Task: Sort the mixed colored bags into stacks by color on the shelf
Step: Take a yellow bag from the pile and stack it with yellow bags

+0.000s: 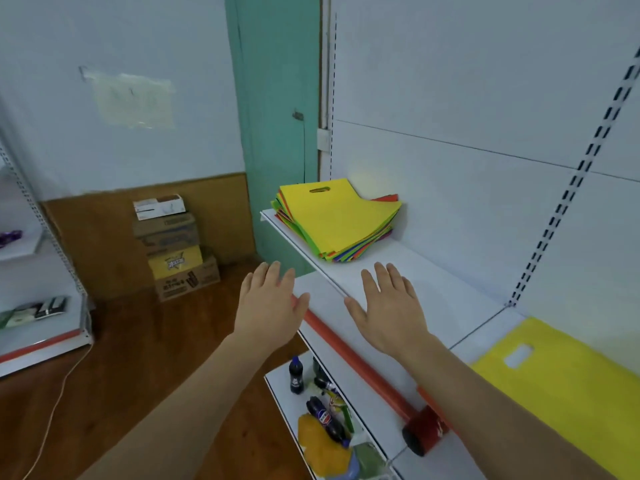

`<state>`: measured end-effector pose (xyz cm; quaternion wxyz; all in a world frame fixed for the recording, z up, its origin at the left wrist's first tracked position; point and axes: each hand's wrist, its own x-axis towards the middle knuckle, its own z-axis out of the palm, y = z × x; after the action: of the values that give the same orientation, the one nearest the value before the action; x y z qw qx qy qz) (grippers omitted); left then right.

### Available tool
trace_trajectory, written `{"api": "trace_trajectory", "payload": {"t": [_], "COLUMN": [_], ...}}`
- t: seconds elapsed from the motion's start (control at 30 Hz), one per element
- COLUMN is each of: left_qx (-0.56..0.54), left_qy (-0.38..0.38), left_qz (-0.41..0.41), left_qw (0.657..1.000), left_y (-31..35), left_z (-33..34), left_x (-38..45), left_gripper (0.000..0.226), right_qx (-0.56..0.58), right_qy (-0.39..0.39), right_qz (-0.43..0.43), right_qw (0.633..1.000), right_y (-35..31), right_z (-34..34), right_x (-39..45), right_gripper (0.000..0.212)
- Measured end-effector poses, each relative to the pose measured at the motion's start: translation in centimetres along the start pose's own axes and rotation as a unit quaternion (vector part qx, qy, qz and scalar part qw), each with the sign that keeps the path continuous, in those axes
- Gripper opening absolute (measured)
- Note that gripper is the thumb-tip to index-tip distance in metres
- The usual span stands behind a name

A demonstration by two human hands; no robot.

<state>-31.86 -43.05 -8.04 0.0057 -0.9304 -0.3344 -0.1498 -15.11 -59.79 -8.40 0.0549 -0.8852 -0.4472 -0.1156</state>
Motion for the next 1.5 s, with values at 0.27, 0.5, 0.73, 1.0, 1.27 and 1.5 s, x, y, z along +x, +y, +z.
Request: {"api": "trace_trajectory", "payload": {"t": [0.27, 0.5, 0.73, 1.0, 1.27, 1.5], "left_qx": [-0.007, -0.034, 0.001, 0.068, 0.030, 0.005], "left_qy": [-0.005, -0.019, -0.023, -0.018, 0.016, -0.003], "left_qz": [0.090, 0.135, 0.181, 0.206, 0.338, 0.316], "left_qw": [0.996, 0.990, 0.983, 0.976, 0.941, 0.949], "left_y": [-6.7, -8.4, -8.5, -8.9, -8.9, -10.1], "left_z": [1.2, 4.6, 8.2, 10.2, 11.9, 10.8], "left_x": [12.4, 21.4, 30.9, 38.6, 39.3, 40.1], "left_gripper": [0.068, 0.068, 0.071, 0.089, 0.065, 0.080], "right_qx": [-0.009, -0.021, -0.028, -0.019, -0.034, -0.084], "right_qy": [0.013, -0.007, -0.014, -0.076, -0.072, -0.023], "right_qz": [0.093, 0.139, 0.176, 0.204, 0.285, 0.391], "right_qw": [0.996, 0.990, 0.984, 0.976, 0.955, 0.916], "right_y": [-4.5, -4.5, -2.9, -1.9, -3.5, -7.8], "right_z": [2.9, 5.0, 7.6, 9.2, 9.0, 9.0], "right_x": [9.9, 16.5, 24.4, 29.8, 30.2, 27.9], "right_gripper": [0.078, 0.078, 0.079, 0.089, 0.060, 0.048]}}
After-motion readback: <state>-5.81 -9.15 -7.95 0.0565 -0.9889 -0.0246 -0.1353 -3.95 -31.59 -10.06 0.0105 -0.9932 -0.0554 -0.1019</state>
